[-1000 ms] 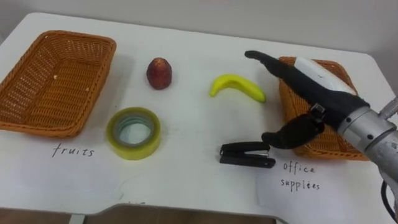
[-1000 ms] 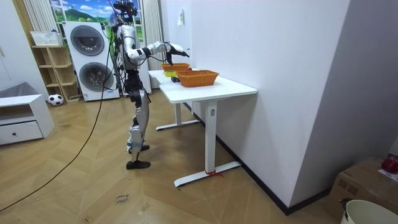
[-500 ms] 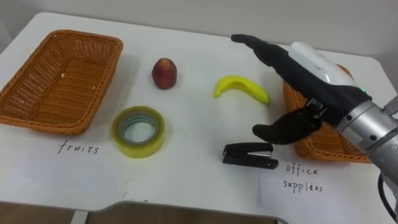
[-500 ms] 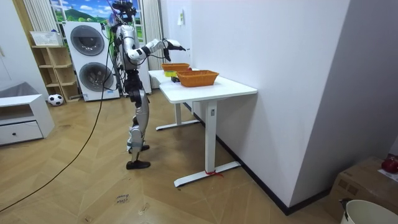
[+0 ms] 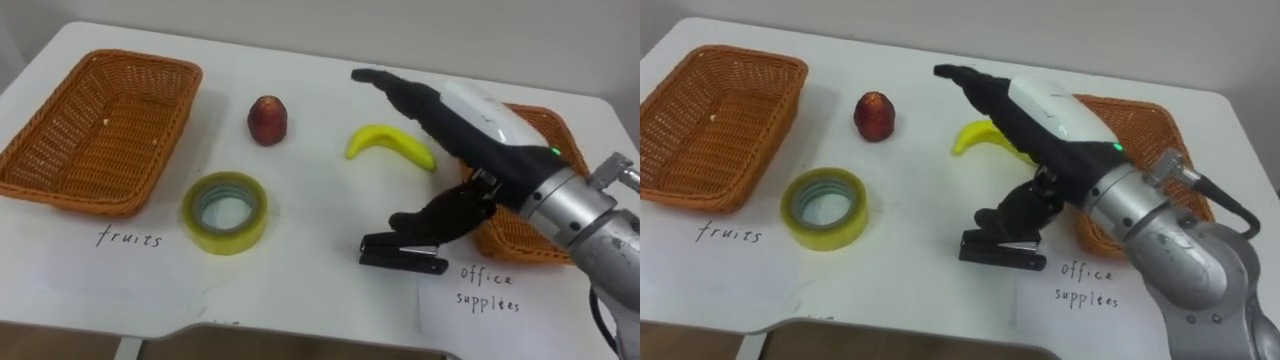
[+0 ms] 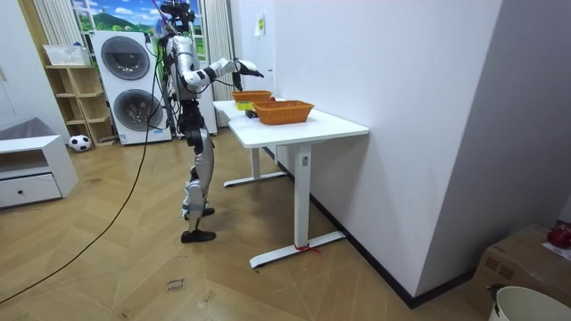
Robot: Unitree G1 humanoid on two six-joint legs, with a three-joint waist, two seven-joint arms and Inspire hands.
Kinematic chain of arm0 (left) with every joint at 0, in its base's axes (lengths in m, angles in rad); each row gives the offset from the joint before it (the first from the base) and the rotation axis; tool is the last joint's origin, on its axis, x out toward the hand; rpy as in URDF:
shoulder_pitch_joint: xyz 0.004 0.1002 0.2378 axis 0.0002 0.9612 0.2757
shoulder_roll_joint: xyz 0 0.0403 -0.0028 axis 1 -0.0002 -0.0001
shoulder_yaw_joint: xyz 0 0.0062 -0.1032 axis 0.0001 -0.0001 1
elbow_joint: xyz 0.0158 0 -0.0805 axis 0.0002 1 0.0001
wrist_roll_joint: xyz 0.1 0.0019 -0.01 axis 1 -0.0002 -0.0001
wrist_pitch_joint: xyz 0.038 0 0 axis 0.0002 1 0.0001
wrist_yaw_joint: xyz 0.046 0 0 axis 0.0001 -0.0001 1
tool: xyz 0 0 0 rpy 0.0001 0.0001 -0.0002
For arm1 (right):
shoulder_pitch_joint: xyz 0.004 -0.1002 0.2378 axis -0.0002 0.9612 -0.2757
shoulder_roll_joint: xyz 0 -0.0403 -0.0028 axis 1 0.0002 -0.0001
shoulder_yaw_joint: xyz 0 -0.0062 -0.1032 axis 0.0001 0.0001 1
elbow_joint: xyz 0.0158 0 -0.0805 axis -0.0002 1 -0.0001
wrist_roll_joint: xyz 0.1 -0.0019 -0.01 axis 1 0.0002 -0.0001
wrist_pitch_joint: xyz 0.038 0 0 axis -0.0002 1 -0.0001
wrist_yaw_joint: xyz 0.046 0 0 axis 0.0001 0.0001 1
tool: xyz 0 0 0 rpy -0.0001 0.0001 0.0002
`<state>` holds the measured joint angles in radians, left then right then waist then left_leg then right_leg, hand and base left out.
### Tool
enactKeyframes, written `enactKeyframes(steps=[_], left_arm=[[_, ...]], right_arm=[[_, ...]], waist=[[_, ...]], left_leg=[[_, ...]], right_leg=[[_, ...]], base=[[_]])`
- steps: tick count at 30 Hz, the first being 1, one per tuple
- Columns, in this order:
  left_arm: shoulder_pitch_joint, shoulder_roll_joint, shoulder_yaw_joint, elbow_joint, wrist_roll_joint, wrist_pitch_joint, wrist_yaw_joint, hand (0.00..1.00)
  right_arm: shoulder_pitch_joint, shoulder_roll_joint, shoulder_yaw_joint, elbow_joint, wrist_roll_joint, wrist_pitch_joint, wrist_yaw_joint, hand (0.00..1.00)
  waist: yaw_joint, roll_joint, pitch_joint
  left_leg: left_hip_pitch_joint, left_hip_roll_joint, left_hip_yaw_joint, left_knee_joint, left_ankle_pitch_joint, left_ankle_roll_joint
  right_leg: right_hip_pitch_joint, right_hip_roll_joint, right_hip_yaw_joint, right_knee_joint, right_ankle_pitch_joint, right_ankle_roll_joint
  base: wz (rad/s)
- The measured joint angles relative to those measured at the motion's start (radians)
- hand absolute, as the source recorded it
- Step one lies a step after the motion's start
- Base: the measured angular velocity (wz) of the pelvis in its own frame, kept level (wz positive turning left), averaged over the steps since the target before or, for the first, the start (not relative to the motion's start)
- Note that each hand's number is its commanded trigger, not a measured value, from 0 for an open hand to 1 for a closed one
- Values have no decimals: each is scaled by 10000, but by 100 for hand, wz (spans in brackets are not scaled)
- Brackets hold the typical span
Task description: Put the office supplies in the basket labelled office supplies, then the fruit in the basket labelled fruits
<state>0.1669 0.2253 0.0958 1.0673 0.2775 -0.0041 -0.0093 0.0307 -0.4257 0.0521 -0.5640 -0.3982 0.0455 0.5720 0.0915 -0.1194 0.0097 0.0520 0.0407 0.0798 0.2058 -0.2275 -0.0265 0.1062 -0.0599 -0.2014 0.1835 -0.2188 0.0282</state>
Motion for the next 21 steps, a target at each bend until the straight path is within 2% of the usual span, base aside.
enactKeyframes(steps=[5, 11, 19, 21], left_arm=[[-21, 6, -33, -314, -91, 29, 287, 0], [-95, 4, -34, -315, -97, 39, 462, 0], [-101, 7, -42, -313, -90, 88, 683, 0], [-104, 28, -256, -313, -89, 114, 675, 0]], right_arm=[[73, -1, 516, 421, -92, 232, 292, 0], [318, 0, 645, 423, -638, 553, 611, 0], [348, 222, 646, 981, -851, 665, 974, 0], [348, 323, 646, 1255, -1041, 671, 1017, 0]], waist=[[24, -112, 18], [122, -103, 25], [204, -59, 53], [203, -23, 63]], left_leg=[[-33, 3, 20, -2, 0, 0], [-38, 3, 17, -10, 0, 0], [-46, -1, -9, -11, 0, 0], [-47, -1, -19, -11, 1, 0]], right_leg=[[-18, -4, 2, 4, 7, 2], [-22, -8, -35, 1, 20, 7], [3, -11, -60, -6, 20, 7], [5, -10, -52, -7, 20, 7]], base=[[0], [0], [0], [0]])
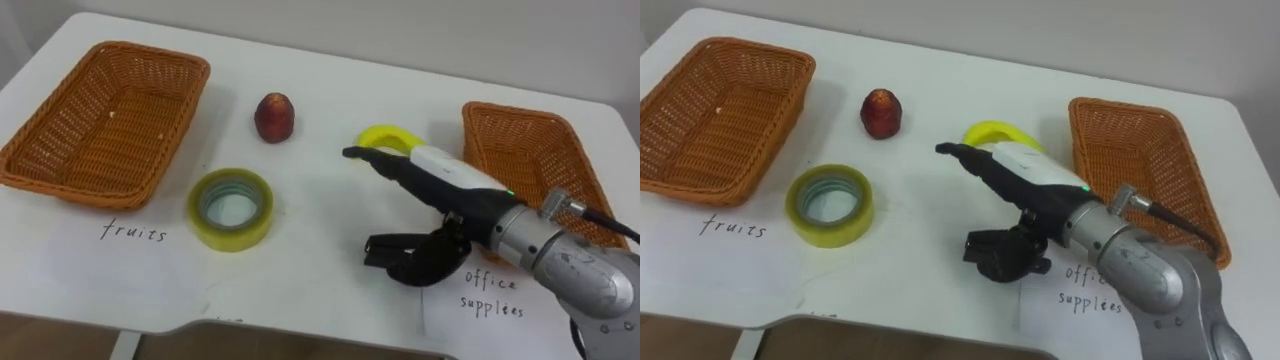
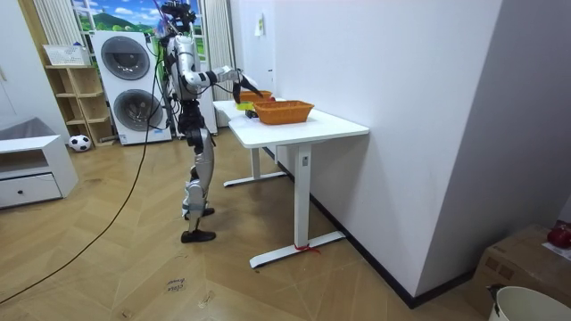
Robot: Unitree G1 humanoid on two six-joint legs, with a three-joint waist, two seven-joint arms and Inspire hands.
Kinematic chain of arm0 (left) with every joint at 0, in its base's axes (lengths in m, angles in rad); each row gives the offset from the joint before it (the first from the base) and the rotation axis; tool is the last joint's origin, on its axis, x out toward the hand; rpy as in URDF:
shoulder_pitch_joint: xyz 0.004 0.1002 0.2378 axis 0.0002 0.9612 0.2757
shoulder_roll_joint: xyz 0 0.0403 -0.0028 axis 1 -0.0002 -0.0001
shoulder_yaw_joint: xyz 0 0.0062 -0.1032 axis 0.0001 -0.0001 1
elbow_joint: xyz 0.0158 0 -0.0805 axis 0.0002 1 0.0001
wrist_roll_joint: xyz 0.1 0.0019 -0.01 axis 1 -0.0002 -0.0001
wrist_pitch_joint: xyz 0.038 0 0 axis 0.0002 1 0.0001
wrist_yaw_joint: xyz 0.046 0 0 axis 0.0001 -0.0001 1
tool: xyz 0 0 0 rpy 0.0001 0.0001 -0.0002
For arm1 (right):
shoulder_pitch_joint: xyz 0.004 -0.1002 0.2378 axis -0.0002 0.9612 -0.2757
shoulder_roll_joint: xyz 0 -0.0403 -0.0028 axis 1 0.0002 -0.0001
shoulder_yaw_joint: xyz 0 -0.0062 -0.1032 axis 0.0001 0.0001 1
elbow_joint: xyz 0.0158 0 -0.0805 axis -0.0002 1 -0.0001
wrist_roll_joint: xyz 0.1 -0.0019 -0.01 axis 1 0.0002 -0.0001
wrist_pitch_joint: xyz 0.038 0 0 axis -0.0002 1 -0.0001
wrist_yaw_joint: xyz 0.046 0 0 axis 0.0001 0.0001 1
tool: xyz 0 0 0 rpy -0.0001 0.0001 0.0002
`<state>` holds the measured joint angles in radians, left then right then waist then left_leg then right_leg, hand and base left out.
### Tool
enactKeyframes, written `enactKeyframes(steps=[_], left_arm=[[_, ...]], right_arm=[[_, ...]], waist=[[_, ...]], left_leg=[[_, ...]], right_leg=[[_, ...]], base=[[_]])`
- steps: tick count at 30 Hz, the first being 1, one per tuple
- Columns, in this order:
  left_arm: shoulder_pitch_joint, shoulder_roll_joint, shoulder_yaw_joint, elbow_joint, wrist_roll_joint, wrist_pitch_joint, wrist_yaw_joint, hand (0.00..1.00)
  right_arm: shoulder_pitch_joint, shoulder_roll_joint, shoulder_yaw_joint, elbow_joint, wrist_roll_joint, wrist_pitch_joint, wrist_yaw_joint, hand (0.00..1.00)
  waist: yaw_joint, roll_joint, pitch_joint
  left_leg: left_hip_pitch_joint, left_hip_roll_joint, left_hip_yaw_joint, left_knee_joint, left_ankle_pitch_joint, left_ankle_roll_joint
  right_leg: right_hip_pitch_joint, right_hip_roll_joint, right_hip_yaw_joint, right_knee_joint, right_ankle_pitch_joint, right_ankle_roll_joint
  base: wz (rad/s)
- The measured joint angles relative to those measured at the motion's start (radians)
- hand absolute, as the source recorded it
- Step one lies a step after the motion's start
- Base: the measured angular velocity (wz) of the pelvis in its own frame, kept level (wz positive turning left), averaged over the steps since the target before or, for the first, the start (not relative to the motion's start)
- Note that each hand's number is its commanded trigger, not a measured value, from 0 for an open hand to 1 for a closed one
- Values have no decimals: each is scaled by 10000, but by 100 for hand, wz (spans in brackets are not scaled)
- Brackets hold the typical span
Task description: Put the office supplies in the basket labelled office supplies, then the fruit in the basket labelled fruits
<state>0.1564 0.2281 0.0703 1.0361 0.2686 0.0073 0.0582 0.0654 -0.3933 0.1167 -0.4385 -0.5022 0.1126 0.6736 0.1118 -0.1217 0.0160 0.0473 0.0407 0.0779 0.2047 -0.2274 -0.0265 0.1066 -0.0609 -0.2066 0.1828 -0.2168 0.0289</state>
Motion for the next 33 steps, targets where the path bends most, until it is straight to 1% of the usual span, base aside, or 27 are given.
enactKeyframes(steps=[4, 6, 8, 13, 19, 22, 23, 25, 33], left_arm=[[0, -2, -161, 0, -4, 5, -23, 0], [-11, -2, -161, 0, -4, 6, -24, 0], [-24, -1, -161, 0, -3, 6, -30, 0], [-54, -2, -160, -2, -2, 6, -33, 0], [-55, -2, -159, -29, 2, 6, -5, 0], [-52, -2, -159, -15, -3, 5, 24, 0], [-52, -2, -159, -11, -2, 5, 47, 0], [-53, -2, -159, -11, -2, 5, 81, 0], [-48, -1, -186, -6, -14, 9, 221, 0]], right_arm=[[0, 62, 0, 155, -181, 21, 55, 0], [0, 67, 0, 338, -182, 24, 55, 0], [4, 69, -1, 374, -190, 105, 58, 0], [4, 73, -1, 377, -199, 105, 58, 0], [39, 82, -2, 480, -589, 107, 57, 0], [44, 92, -2, 565, -619, 106, 56, 0], [44, 97, -2, 658, -621, 106, 55, 0], [48, 98, -2, 749, -658, 107, 55, 0], [50, 99, 5, 748, -973, 133, 57, 0]], waist=[[-16, 71, 32], [-18, 84, 27], [-23, 84, 23], [-22, 81, 16], [-16, 84, 12], [-17, 94, -5], [-23, 75, -28], [-35, 76, -40], [-104, 74, -59]], left_leg=[[-7, 0, 1, 0, 0, 0], [-8, 0, 0, 0, 0, 0], [-10, -1, 0, 0, 0, 0], [-7, -2, -13, -4, 0, 0], [-4, -4, -15, -5, 1, 1], [3, -5, -22, -5, 1, 0], [6, -6, -33, -6, 1, 1], [0, -8, -56, -6, 1, 1], [1, -19, -172, -2, 5, 5]], right_leg=[[-2, 2, 6, -9, 0, 0], [-1, 3, 17, -9, 0, 0], [-5, 3, 24, -10, 0, 0], [-2, 4, 36, -9, 0, 0], [-3, 8, 117, -9, 0, 0], [3, 8, 119, -8, 0, 0], [12, 8, 120, -8, 0, 0], [12, 8, 118, -8, 0, 0], [66, 11, 122, -6, 0, 0]], base=[[0], [0], [0], [0], [0], [0], [0], [0], [4]])
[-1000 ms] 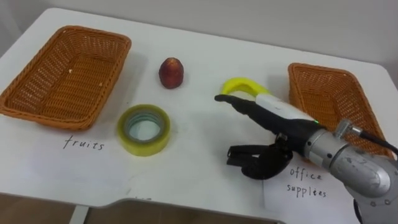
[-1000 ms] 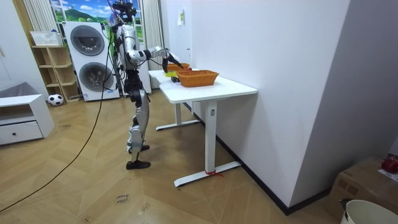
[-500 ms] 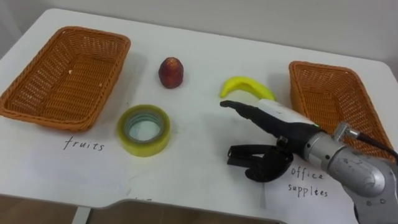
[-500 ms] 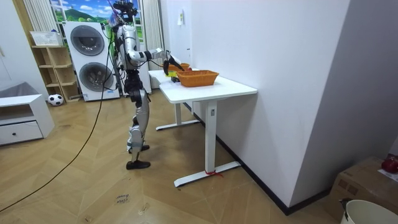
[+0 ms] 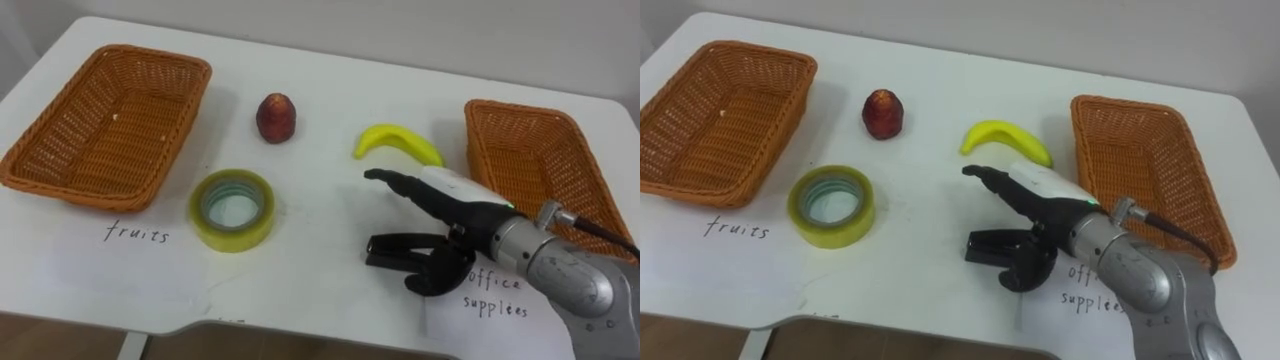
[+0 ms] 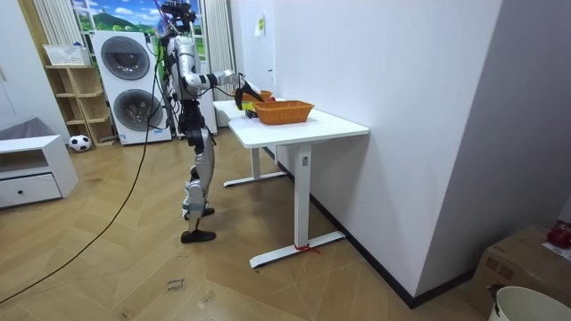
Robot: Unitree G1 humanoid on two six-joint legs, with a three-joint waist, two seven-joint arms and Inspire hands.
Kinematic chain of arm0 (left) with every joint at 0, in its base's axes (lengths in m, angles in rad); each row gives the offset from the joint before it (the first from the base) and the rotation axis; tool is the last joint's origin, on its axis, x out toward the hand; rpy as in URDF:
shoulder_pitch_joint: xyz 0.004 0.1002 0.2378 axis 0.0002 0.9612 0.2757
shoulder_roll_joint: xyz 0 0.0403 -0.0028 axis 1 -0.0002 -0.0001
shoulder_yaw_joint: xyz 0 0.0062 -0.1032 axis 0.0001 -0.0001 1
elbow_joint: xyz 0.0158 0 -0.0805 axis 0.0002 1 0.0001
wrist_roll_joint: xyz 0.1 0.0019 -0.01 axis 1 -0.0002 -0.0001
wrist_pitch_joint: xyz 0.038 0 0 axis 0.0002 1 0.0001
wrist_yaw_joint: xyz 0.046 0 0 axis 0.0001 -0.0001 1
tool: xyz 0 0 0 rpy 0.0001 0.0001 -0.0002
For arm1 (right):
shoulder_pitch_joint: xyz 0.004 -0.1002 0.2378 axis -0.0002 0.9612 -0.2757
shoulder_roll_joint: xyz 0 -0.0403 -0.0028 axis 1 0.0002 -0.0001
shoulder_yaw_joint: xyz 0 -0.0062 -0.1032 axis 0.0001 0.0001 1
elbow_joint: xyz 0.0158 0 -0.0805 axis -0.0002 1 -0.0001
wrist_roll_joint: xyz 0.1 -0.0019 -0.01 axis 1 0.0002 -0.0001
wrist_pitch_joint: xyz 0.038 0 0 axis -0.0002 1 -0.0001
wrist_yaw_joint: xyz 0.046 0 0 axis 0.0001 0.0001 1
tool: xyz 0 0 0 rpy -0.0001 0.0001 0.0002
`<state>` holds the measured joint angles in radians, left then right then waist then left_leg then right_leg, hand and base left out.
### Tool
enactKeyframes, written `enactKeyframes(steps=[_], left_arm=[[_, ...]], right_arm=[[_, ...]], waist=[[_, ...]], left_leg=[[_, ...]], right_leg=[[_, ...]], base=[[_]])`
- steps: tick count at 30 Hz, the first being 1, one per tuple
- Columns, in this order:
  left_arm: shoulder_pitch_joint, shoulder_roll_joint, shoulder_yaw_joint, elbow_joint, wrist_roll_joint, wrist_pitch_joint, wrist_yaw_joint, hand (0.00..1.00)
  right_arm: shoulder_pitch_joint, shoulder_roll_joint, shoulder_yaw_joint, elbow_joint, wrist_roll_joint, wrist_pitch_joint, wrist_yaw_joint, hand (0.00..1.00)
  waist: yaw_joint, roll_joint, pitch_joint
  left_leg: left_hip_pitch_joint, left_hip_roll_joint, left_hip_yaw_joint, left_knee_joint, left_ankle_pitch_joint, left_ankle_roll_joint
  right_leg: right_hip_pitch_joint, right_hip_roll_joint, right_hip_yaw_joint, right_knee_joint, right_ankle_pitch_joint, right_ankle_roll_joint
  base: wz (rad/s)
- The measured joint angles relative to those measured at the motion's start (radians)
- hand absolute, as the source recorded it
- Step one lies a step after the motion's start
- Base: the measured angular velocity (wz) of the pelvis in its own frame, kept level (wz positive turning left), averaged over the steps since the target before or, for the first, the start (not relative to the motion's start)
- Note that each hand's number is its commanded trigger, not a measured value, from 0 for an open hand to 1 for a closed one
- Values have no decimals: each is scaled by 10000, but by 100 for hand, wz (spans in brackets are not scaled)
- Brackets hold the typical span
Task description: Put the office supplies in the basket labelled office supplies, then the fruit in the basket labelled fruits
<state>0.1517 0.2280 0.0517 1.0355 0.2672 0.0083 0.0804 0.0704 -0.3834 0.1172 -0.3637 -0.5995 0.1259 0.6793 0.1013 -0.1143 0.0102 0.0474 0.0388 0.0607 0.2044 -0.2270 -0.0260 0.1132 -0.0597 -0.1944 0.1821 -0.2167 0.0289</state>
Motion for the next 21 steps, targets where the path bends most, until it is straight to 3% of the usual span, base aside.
enactKeyframes(steps=[12, 21], left_arm=[[0, -26, -363, -19, -10, 171, 56, 0], [-1, -56, -430, -23, 9, 292, 64, 0]], right_arm=[[323, 26, 206, -29, -276, 367, 84, 0], [499, 606, 321, -13, -1219, 640, 224, 0]], waist=[[83, -36, -30], [102, -19, -21]], left_leg=[[-15, -17, -121, -2, 0, 0], [-16, -17, -96, 4, 0, 0]], right_leg=[[15, 5, -3, 1, 0, 0], [11, 11, 32, 0, 0, -1]], base=[[2], [0]])
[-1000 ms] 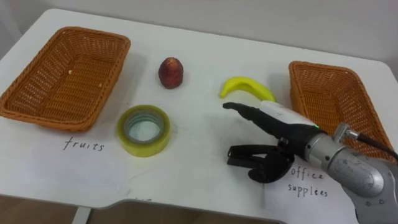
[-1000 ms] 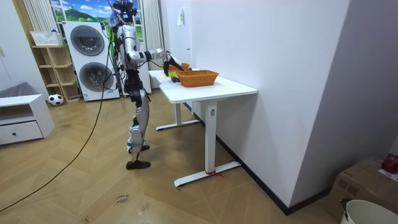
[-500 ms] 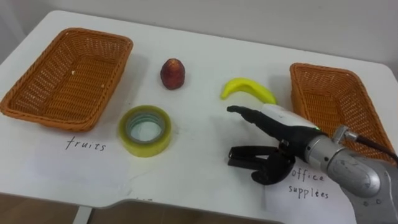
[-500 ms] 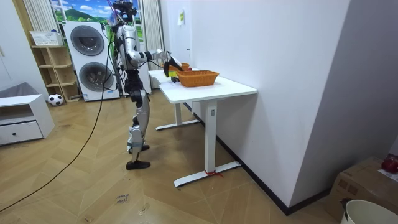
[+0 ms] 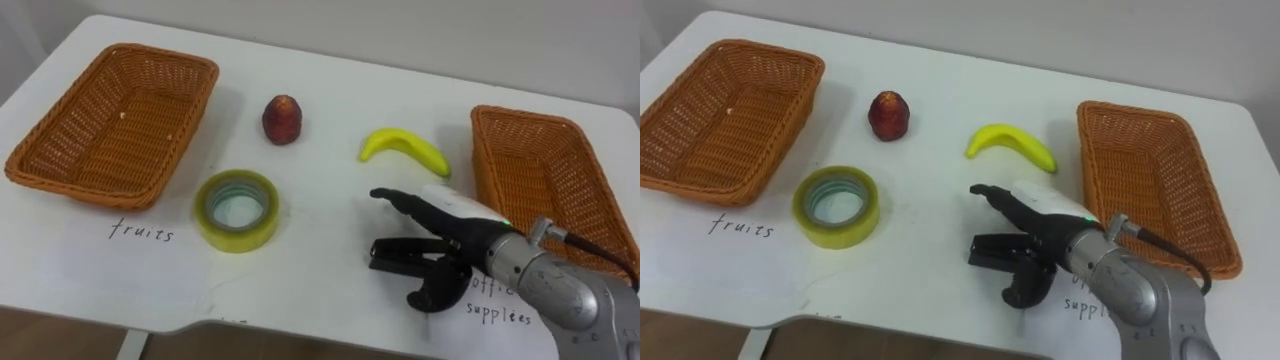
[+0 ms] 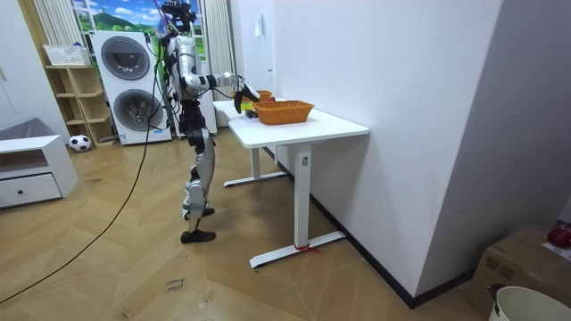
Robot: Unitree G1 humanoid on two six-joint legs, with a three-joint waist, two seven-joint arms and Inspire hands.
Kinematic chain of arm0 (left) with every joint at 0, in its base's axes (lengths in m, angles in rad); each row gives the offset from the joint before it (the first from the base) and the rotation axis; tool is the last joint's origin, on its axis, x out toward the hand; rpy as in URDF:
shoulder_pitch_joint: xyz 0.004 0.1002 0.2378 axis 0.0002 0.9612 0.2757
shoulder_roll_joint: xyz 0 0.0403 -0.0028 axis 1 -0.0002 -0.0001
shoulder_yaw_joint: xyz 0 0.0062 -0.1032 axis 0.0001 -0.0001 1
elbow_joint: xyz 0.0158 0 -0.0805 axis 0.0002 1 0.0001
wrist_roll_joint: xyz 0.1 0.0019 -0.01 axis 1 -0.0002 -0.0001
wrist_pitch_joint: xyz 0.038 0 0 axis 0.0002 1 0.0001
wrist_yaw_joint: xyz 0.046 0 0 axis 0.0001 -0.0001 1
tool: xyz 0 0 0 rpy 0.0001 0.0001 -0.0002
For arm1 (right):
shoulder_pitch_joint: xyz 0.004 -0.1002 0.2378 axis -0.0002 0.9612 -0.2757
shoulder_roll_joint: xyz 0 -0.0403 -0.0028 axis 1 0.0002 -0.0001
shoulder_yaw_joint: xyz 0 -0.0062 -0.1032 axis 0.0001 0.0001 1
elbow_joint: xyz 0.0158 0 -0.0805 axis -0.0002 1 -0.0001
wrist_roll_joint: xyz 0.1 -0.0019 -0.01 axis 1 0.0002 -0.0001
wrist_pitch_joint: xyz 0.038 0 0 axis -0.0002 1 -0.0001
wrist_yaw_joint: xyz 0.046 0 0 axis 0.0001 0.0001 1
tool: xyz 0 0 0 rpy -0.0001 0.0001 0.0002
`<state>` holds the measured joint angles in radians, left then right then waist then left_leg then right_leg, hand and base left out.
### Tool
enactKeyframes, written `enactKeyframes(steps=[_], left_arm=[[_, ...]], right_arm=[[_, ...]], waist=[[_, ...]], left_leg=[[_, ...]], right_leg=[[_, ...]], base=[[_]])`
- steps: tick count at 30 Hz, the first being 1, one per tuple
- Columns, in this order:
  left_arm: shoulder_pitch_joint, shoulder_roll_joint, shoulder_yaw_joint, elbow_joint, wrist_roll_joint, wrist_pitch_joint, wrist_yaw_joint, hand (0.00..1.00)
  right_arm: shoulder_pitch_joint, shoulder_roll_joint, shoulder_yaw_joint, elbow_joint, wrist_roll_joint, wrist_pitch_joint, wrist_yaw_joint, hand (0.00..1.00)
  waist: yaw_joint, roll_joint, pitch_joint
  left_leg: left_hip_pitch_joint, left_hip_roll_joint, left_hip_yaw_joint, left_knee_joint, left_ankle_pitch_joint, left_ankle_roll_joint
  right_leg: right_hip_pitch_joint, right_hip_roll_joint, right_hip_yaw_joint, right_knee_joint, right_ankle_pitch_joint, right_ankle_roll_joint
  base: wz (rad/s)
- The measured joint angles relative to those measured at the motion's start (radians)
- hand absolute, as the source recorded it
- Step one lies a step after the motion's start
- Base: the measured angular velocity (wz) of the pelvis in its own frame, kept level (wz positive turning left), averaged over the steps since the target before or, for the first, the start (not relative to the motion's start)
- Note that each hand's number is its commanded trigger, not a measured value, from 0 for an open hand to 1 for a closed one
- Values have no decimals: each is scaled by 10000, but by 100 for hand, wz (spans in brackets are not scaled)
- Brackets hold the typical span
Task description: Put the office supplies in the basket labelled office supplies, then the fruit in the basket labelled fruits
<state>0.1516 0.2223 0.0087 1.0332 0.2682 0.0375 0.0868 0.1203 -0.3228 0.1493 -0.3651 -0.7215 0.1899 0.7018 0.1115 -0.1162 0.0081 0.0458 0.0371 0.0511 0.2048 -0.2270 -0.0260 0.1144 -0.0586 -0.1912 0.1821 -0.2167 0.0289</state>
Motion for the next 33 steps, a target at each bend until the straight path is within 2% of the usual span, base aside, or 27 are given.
enactKeyframes(steps=[8, 15, 25, 27, 33], left_arm=[[-21, -47, -27, -24, 22, 83, -10, 0], [-42, -68, -20, -149, 68, 274, -165, 0], [-39, -78, -28, -223, 57, 313, -137, 0], [-39, -79, -34, -222, 58, 450, -108, 0], [-43, -96, -34, -208, -19, 530, -110, 0]], right_arm=[[0, 252, 370, 34, -3, 298, 234, 0], [0, 252, 718, 99, -640, 380, 429, 0], [-4, 252, 852, 129, -696, 606, 427, 0], [-56, 249, 851, 210, -763, 648, 416, 0], [-237, 250, 851, 450, -779, 732, 287, 0]], waist=[[16, 39, 23], [47, 44, 27], [57, -7, -8], [56, -15, -11], [61, -15, -9]], left_leg=[[8, 1, -2, 7, 0, 0], [10, 0, -1, 0, 1, 0], [10, 0, -2, -5, 1, 1], [15, -1, -3, -1, 1, 1], [19, -3, 1, -2, 14, 17]], right_leg=[[32, 1, -6, -7, 0, 0], [27, -1, -31, -10, 0, 0], [28, -1, -33, -8, 1, 0], [24, -3, -25, -6, 1, 0], [25, -4, -15, -6, 1, 0]], base=[[0], [0], [0], [0], [0]])
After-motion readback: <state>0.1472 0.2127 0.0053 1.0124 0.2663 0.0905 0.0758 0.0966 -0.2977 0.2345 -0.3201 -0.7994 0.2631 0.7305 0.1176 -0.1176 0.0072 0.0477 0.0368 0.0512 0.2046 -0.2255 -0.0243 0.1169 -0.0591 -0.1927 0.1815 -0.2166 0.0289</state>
